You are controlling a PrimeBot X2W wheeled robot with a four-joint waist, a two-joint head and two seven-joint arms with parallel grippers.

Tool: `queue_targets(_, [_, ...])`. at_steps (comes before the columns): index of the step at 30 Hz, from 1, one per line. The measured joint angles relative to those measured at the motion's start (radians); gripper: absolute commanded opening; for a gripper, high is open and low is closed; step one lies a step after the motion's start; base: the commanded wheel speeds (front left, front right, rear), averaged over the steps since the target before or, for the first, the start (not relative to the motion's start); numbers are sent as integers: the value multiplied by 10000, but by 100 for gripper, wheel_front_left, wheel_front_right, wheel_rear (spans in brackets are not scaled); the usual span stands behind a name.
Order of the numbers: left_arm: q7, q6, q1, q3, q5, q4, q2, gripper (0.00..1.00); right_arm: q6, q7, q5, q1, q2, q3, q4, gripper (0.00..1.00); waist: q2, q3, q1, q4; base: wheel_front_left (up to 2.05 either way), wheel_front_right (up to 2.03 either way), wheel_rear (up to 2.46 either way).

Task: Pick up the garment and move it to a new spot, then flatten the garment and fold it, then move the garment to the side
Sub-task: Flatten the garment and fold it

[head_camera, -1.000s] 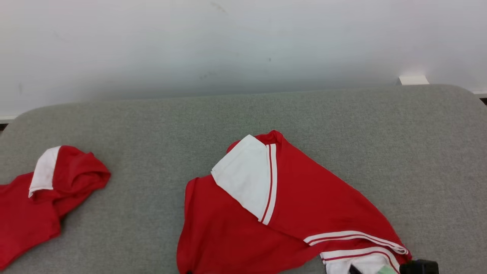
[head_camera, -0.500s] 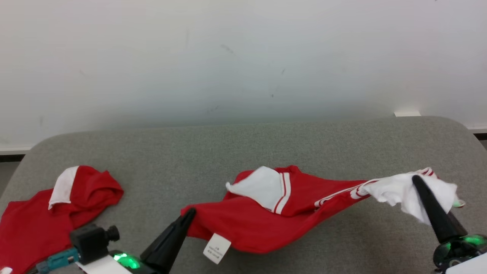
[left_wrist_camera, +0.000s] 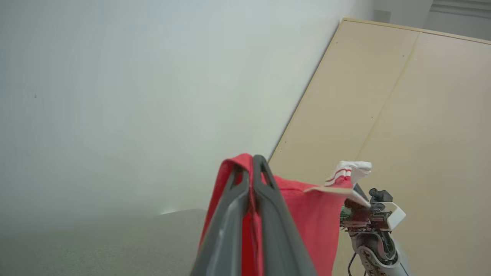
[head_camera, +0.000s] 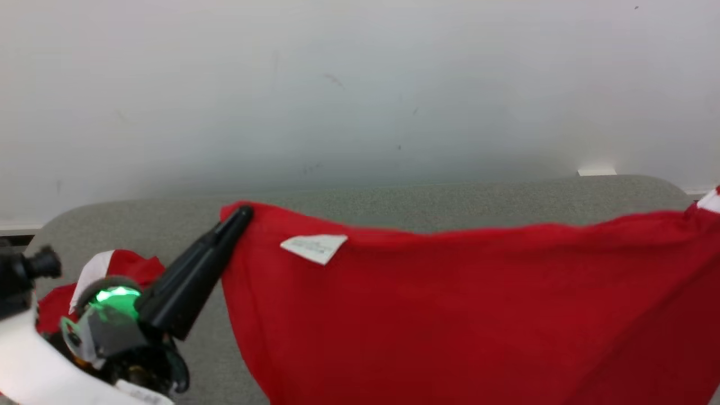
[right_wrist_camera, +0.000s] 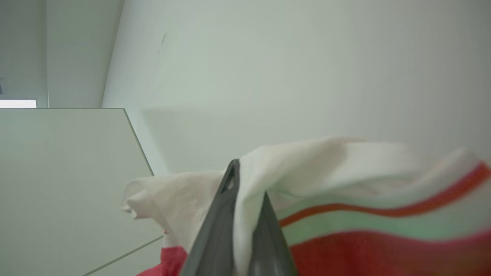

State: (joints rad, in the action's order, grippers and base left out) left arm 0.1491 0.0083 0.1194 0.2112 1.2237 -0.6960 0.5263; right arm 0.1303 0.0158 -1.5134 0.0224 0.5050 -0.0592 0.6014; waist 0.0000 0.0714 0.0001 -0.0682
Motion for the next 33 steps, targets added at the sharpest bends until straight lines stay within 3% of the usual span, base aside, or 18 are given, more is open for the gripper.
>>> queue_targets(2, [466, 600, 720, -382, 399, 155, 221, 0, 0, -21, -616, 310, -54, -253, -445, 0, 0, -150, 0, -46, 0, 0, 0])
queue_targets(8, [1427, 1361, 2592, 107, 169, 2171, 416, 0, 0, -199, -539, 2455, -451, 1055, -3551, 0, 0, -661, 0, -177, 0, 0, 0])
queue_targets(10, [1484, 1484, 3566, 268, -169, 3072, 303, 0, 0, -297, -169, 3759, -894, 1674, -4899, 0, 0, -964, 0, -211, 0, 0, 0])
queue_targets(14, [1045, 1461, 5916, 458, -1024, 5173, -196, 0, -2, -267, 1340, 6911, -2466, 2180, -7668, 0, 0, -1753, 1, -270, 0, 0, 0])
queue_targets(17, [431, 1292, 7703, 541, -1789, 6803, -474, 0, -2, -140, 2585, 9317, -3745, 2015, -9409, 0, 0, -2415, 2, -338, 0, 0, 0])
queue_targets(19, [-86, 1037, 8831, 593, -2278, 7862, -667, 0, -2, -13, 3214, 10789, -4268, 1879, -10147, 0, -1, -2870, 2, -395, 0, 0, 0])
queue_targets(24, [-2023, 182, 10998, 587, -3271, 9977, -1110, 0, -2, 222, 3929, 12964, -4474, 2293, -10717, 0, 0, -3995, 3, -514, 0, 0, 0])
queue_targets(29, [-3486, -963, 10891, 968, -3582, 11612, -1415, 0, 0, 472, 4698, 12646, -4543, 3317, -10893, 0, -1, -4768, 3, -546, 0, 0, 0])
queue_targets(33, [-3902, -1279, 9410, 1716, -3975, 12374, -1515, 0, -2, 364, 4913, 10684, -3992, 3858, -10830, 0, 0, -4670, 3, -481, 0, 0, 0])
